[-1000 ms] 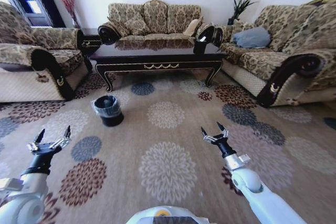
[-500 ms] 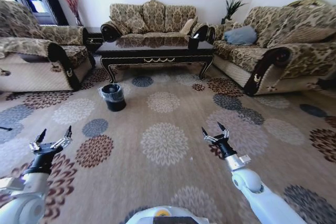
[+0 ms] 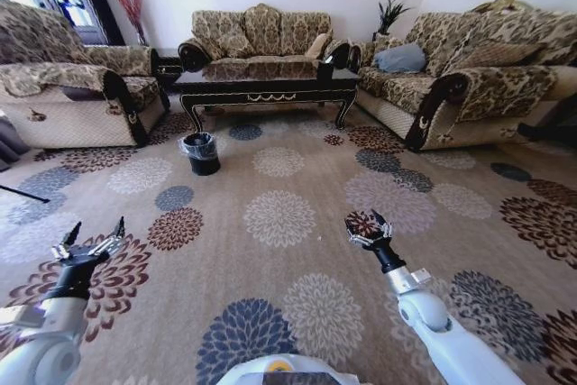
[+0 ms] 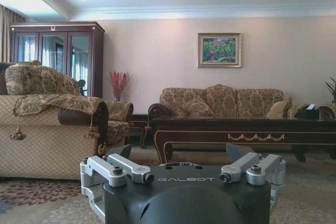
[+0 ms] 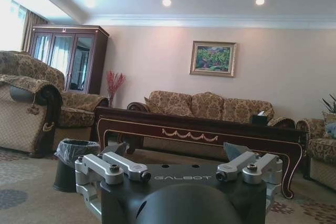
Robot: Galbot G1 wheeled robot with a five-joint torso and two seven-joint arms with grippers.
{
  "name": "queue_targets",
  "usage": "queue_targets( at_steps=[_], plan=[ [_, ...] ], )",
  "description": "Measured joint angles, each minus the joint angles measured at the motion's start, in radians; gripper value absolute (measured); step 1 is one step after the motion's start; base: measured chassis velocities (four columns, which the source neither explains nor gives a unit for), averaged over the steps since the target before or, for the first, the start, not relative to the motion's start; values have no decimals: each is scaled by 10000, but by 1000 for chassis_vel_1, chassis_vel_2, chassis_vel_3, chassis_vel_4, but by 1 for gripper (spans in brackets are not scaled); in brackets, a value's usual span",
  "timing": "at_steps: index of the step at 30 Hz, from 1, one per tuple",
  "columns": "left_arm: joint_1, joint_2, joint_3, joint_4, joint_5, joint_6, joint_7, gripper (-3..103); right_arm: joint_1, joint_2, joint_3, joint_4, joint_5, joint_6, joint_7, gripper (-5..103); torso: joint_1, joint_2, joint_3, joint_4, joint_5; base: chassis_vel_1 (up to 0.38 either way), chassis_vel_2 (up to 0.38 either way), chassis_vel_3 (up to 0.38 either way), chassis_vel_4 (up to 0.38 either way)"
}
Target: Move to the front of the table and pick up the trash from the floor, then place it into the trash bin.
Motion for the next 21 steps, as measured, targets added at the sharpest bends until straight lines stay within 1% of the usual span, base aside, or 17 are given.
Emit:
queue_targets(
  at_steps=[7,21],
  plan=[
    [66,1,-19,-86,5,-9,1,100,-76,5,40,-23,-25,89,-356,100,-1,1,-4,-2,0,-5,6,9,-8],
    [139,3,-21,-251,25,-19,4,100,-200,-22,155,50,-87,196,-507,100,-2,1,-4,-1,2,0,0,0,0]
  ],
)
